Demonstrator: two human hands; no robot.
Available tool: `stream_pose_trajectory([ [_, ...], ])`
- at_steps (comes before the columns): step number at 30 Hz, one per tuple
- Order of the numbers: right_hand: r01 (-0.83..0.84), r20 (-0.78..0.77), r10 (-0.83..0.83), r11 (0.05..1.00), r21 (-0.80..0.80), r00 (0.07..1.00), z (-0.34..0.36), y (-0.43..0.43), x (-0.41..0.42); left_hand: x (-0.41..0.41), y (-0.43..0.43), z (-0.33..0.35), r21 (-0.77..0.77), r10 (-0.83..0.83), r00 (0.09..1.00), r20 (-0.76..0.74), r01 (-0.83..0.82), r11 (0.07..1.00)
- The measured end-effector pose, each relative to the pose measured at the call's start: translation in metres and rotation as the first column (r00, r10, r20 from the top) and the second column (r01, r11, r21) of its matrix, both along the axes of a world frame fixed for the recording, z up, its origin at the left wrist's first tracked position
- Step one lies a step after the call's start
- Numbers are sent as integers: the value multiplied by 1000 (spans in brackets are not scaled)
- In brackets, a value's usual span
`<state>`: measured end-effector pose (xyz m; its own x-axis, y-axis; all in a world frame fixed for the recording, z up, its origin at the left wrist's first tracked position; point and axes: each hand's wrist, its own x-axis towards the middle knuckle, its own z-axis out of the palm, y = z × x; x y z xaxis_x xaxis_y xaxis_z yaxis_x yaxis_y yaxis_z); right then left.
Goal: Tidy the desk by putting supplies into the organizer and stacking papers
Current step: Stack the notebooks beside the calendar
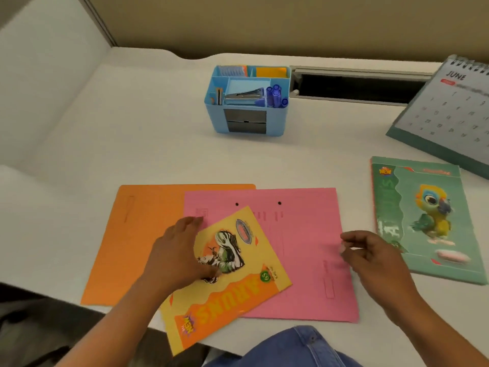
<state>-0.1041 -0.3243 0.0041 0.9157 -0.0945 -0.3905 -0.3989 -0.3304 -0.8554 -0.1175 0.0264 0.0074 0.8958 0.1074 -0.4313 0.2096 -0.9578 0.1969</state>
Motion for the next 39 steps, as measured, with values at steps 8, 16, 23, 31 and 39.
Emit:
stream_pose_trajectory([
  [8,-144,-34,144,990,3,989,1,51,-8,8,1,-5,104,55,998,-18,-53,993],
  [16,-214,-4,216,968,-132,976,12,56,-4,20,-8,40,-65,-16,1000,6,16,998],
  [23,-355,145,353,935,-13,924,66,48,10,19,-40,126,-40,-357,873,332,392,919],
  [31,124,305,-163,982,143,938,87,14,5,33,-92,135,-533,408,493,768,141,834],
  [39,436,-99,-462,716,545,881,69,-27,-33,-3,-179,89,-868,457,777,-433,-496,22],
])
